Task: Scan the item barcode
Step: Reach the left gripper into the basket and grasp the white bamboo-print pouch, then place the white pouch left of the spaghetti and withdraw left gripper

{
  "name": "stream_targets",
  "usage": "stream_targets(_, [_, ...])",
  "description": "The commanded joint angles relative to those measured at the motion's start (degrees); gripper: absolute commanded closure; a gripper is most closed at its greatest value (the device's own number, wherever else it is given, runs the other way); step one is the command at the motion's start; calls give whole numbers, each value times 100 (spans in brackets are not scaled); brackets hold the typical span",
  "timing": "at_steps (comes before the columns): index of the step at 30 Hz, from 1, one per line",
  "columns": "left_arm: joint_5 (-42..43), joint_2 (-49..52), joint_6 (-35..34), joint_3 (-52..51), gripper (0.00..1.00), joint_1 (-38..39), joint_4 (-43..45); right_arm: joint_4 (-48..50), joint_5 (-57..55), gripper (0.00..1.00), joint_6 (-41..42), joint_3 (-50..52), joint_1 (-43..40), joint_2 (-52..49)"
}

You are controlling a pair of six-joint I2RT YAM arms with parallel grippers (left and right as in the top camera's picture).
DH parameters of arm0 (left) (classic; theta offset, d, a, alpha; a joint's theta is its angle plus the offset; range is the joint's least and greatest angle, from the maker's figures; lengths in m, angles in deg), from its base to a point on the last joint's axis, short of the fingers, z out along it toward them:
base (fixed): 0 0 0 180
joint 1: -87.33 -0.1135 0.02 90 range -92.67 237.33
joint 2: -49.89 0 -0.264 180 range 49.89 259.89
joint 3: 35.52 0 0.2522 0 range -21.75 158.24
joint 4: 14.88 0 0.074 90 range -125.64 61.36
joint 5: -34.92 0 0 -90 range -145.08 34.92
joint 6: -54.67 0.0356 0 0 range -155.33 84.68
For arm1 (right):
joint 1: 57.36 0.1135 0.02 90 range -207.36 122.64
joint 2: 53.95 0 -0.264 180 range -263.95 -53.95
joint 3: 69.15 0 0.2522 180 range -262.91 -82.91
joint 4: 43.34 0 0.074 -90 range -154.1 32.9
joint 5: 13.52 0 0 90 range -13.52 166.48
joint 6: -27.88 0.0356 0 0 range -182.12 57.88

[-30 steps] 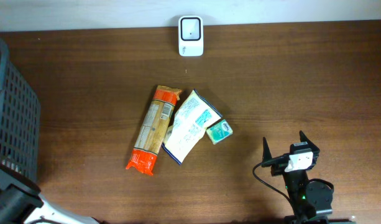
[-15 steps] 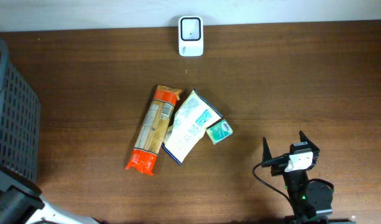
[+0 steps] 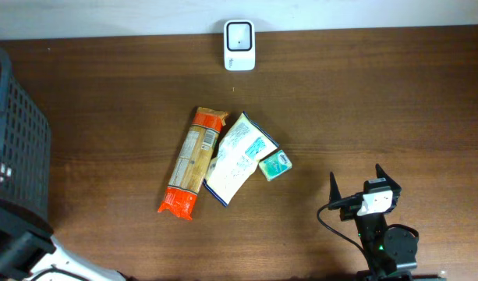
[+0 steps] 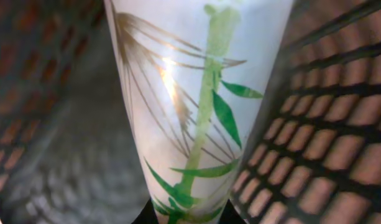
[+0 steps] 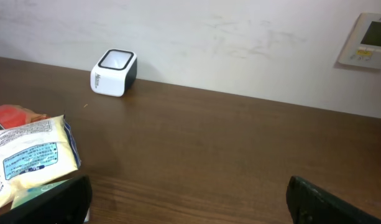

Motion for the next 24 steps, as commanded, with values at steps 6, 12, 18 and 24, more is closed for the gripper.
stream_targets(6, [822, -1088, -313, 2087, 100, 1145, -79, -2, -48, 1, -20, 50, 26, 37])
stream_targets(12, [857, -1375, -48, 1661, 100, 3414, -1532, -2, -48, 1, -20, 50, 26, 37])
stream_targets(18, [450, -1333, -48, -1130, 100, 4478, -859, -2, -48, 1, -20, 50, 26, 37])
stream_targets(24, [437, -1333, 42, -3703, 100, 4524, 894, -2, -48, 1, -20, 50, 26, 37])
